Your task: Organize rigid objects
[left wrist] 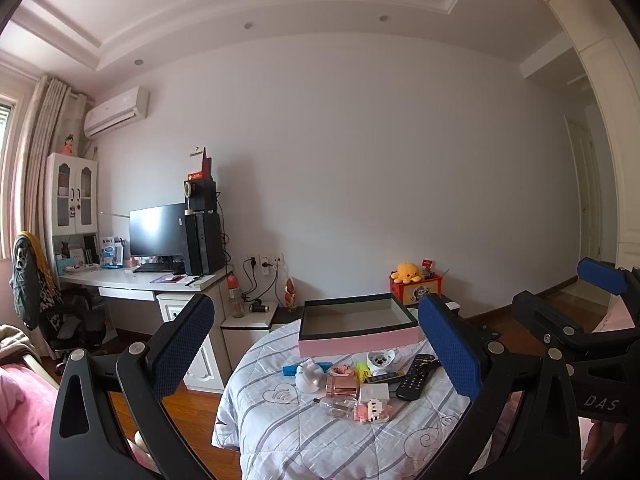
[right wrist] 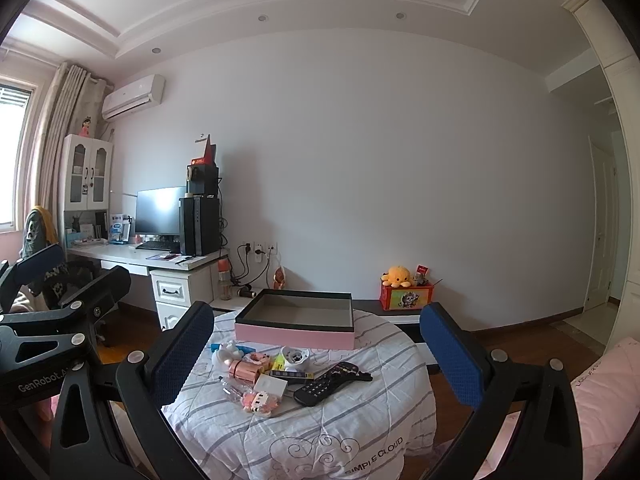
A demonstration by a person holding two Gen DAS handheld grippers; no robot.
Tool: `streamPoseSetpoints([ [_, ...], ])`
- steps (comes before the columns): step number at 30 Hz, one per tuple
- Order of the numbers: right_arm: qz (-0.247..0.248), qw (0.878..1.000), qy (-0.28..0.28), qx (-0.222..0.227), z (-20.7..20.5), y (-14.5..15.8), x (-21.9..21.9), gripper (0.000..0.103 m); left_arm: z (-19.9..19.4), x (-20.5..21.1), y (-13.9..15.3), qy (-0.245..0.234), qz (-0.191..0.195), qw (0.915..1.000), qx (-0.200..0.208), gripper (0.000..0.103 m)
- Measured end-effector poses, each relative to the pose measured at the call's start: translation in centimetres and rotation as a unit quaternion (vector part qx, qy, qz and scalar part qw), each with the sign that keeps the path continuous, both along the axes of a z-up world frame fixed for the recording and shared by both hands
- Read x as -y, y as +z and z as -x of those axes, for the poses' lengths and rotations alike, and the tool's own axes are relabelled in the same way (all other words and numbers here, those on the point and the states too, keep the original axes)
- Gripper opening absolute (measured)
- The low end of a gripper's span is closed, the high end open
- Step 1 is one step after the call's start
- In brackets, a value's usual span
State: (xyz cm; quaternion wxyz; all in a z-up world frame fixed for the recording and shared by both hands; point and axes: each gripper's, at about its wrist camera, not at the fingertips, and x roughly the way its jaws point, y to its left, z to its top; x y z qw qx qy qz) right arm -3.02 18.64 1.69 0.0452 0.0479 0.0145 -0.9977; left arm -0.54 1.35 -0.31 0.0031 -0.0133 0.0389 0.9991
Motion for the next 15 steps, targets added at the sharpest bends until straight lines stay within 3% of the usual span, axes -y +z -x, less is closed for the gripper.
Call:
streamPoseSetpoints([
  [15, 0.000, 1.000, -0.001, 0.005, -0.18, -0.16, -0.18, 0.103, 0.03, -0.09, 0.01, 0.001, 0.001, 1.0000, 0.002, 0.103],
])
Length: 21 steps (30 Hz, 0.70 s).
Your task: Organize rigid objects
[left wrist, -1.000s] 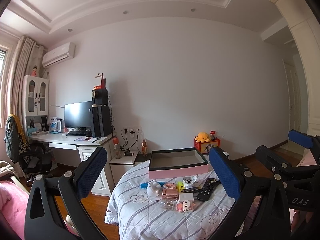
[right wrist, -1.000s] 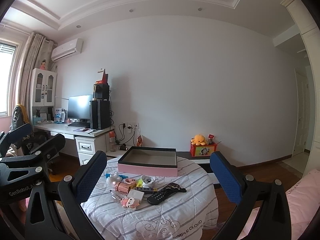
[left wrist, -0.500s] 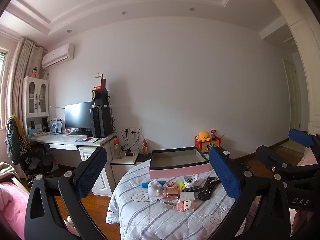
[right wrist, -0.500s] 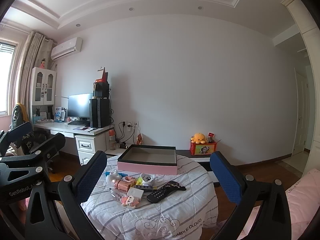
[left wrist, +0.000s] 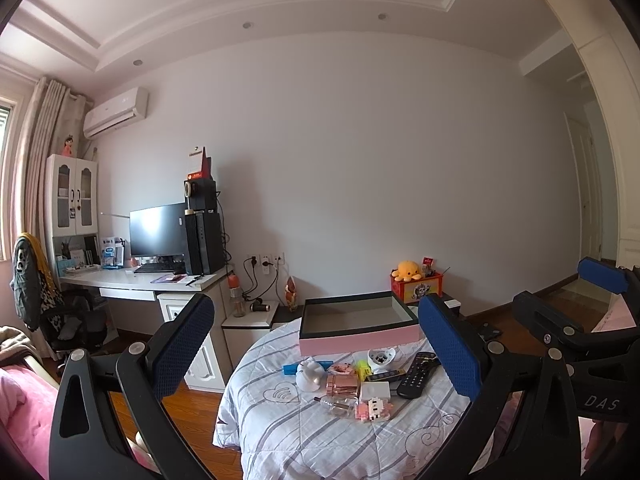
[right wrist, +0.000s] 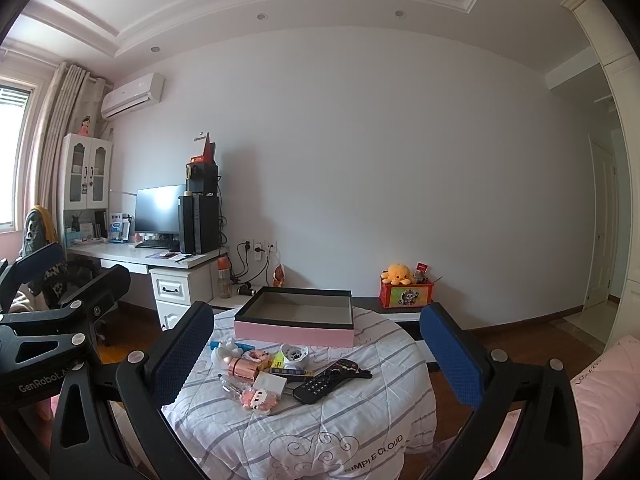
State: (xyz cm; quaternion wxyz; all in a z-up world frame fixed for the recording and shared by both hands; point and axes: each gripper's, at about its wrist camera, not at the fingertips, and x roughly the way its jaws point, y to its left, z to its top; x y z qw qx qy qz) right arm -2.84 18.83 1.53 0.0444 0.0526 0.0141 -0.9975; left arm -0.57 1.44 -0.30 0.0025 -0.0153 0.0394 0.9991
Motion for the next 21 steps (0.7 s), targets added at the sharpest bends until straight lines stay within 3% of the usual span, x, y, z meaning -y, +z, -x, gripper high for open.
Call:
streamPoseSetpoints([
  [11, -0.005, 1.000, 0.001, 0.016, 0.8, -0.7, 0.2, 0.103, 1.0, 0.1, -1.1, 0.002, 0.005, 0.9998, 0.019, 0.103],
  [21, 0.007, 0.994, 0.042, 0.103, 6.3, -5.6, 0.3, 0.103, 7.3, 1.1, -6.3, -0.017, -0.020, 0.9919, 0.124, 0.103],
])
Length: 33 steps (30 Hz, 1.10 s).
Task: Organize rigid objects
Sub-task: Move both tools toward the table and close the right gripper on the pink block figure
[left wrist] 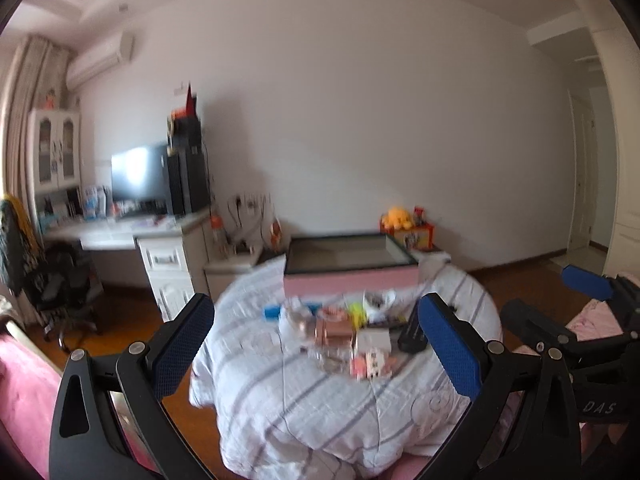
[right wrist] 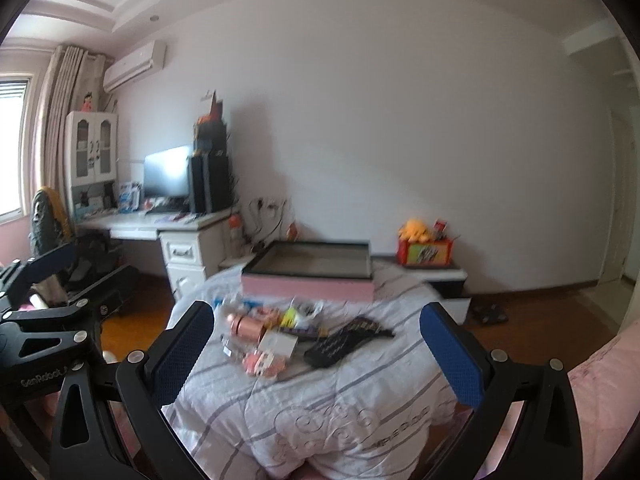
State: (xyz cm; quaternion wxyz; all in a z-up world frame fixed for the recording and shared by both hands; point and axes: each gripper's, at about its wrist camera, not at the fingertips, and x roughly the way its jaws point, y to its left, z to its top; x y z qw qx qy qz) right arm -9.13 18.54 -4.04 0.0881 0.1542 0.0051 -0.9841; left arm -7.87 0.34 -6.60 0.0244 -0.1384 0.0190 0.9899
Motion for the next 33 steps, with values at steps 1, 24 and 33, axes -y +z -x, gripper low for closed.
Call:
streamPoseSetpoints([
  [1, -0.002, 1.000, 0.004, 0.014, 0.9, -1.0, 0.2, 0.103, 0.7, -0.1, -0.8, 0.001, 0.000, 0.9999, 0.011, 0.103],
  [24, 0.012, 0.986, -0.014, 0.165, 12.1, -11.1, -2.7, 0.103, 13.1, 0.0, -11.4, 0.027, 0.041, 0.9812, 0.187, 0.103],
  [33, 0.005, 0.980, 0.016, 0.199, 14.6, -12.5, 3.1, 0.103, 13.4, 2.2, -12.3, 0.037, 0.063, 0.9764, 0.203, 0.103],
])
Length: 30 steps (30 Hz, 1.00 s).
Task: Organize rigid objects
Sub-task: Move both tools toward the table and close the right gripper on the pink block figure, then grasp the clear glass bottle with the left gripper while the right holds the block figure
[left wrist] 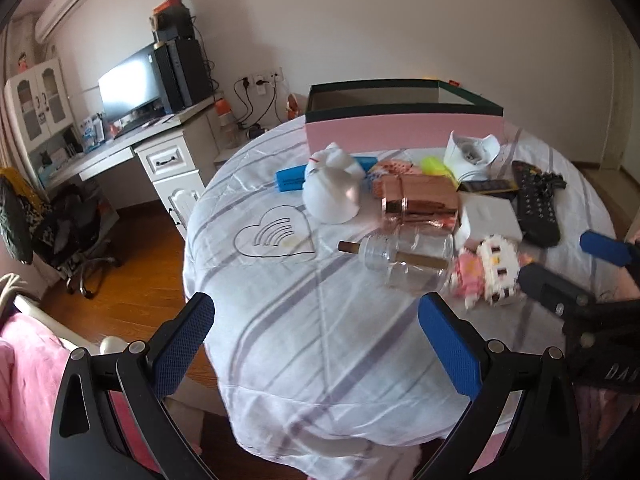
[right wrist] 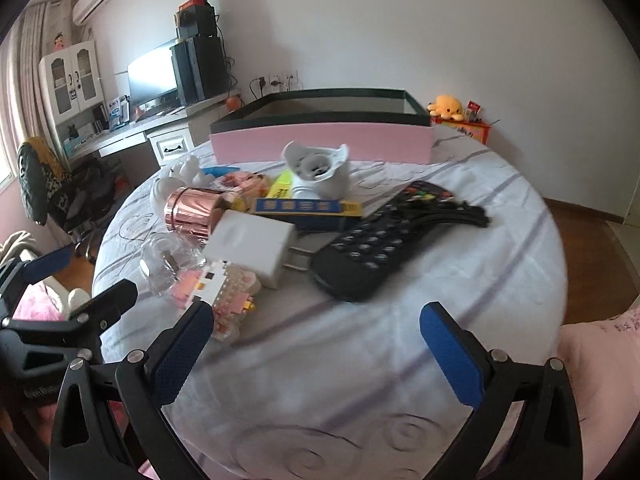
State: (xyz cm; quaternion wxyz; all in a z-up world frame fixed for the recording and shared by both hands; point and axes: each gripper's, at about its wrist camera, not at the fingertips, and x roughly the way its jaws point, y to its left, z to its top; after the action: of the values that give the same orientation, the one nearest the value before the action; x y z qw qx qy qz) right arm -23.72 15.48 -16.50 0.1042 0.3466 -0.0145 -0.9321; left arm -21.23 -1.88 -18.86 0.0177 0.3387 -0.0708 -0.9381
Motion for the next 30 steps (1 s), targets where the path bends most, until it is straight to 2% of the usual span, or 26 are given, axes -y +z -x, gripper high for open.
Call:
streamPoseSetpoints([
  [7, 0.006, 1.000, 0.011, 0.006, 0.4, 0.8, 1.8, 0.103, -0.4, 2.3, 0.4, -0.005, -0.011, 0.9999, -0.004, 0.103],
  [13, 0.019, 0.999, 0.037, 0.029, 1.5, -0.1, 3.5, 0.103, -0.2, 4.2, -0.1, 0.011, -0.019, 0.9997, 0.005, 0.103],
  [15, 0.023, 0.998, 0.046, 0.037, 1.9, -0.5, 3.7, 0.095, -0.3, 4.4, -0.2, 0.008, -0.026, 0.9996, 0.009, 0.103],
  [17, 0.020, 0.998, 0.050, 0.043, 2.0, -0.9, 3.6, 0.077, -0.3, 4.4, -0.3, 0.005, -0.033, 0.9994, 0.011, 0.103],
  [18, 0.023, 0.997, 0.054, 0.039, 2.0, -1.0, 3.3, 0.075, -0.3, 4.2, -0.3, 0.002, -0.035, 0.9993, 0.012, 0.103],
  [21, 0.029, 0.996, 0.069, 0.040, 1.7, -0.8, 2.5, 0.059, -0.1, 3.4, -0.3, -0.006, -0.037, 0.9992, 0.012, 0.103],
  [25, 0.028, 0.997, 0.061, 0.040, 0.9, -0.7, 0.4, 0.058, 0.9, 1.4, -0.4, -0.033, -0.052, 0.9979, 0.019, 0.103],
  [30, 0.004, 0.999, 0.042, 0.033, 0.3, -0.7, -1.5, 0.058, 2.5, -0.9, -1.1, -0.048, -0.061, 0.9963, 0.036, 0.103],
])
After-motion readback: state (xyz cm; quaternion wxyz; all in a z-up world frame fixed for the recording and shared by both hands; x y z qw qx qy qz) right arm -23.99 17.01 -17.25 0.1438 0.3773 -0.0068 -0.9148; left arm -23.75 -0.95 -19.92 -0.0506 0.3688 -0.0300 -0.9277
